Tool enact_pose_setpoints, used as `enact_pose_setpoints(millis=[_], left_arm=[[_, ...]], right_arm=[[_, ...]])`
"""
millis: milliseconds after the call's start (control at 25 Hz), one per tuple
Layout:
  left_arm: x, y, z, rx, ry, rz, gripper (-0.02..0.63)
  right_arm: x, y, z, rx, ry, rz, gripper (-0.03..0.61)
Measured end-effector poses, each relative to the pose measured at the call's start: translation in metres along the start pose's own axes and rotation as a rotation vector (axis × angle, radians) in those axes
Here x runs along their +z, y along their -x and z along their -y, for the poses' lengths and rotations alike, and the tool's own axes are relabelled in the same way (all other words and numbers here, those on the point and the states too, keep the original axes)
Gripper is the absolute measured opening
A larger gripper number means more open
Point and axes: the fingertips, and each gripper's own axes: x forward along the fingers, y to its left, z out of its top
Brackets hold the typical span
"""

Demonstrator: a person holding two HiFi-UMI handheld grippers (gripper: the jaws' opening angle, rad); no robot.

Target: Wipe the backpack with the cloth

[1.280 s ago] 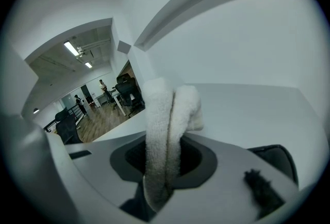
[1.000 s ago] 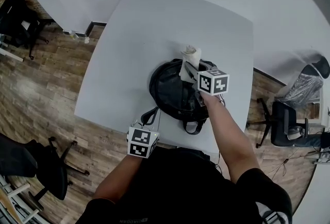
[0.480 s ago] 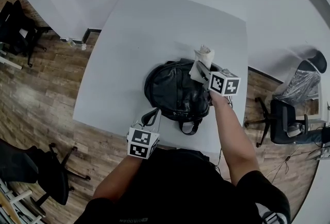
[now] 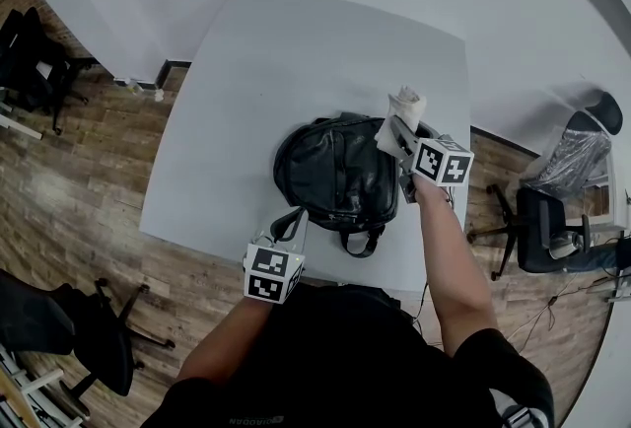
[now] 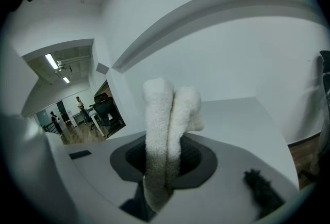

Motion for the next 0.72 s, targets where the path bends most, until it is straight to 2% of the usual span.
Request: enact_pose_setpoints(millis=[400,720], left_arm=[[0.001,0.005,-0.002,-0.004,-0.007,0.009,0.006],[-0.003,0.016,-0.01,0.011,0.003,0.011,0.006]], right_arm=[[0.01,0.014,-0.001,-0.017,0.012,0.034,0.094],[0.017,0.017,-0.04,0.059,0.016,0.072,0.094]])
